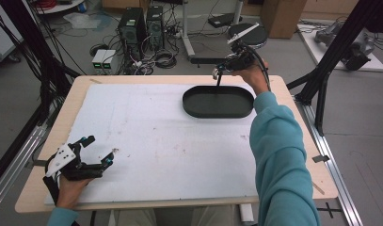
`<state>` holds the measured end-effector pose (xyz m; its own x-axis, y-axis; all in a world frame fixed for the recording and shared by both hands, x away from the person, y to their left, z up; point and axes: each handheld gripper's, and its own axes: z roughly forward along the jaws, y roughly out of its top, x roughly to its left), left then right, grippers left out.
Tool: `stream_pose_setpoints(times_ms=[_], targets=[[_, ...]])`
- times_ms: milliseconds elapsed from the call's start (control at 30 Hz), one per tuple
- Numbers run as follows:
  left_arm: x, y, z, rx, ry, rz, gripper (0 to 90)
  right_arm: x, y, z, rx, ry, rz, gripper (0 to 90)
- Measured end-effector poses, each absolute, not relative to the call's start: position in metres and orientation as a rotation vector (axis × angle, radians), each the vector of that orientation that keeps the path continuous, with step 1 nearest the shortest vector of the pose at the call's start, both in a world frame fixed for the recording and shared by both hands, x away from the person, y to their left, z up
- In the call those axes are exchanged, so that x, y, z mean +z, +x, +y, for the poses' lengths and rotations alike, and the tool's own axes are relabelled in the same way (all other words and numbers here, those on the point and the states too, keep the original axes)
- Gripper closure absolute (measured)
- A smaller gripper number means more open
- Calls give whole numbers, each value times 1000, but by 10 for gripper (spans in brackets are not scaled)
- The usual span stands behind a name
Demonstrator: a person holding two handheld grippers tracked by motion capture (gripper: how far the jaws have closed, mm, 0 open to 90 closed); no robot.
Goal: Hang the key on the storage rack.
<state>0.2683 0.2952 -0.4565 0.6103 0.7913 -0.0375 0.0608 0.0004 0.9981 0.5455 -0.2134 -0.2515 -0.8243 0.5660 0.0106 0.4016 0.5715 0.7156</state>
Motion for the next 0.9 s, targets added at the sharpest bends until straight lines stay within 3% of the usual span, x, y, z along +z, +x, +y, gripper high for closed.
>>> stream_pose_setpoints(times_ms=[900], targets=[[-458, 264, 294, 706, 1462, 731, 17, -261, 556, -213, 1032, 877, 2551, 887]])
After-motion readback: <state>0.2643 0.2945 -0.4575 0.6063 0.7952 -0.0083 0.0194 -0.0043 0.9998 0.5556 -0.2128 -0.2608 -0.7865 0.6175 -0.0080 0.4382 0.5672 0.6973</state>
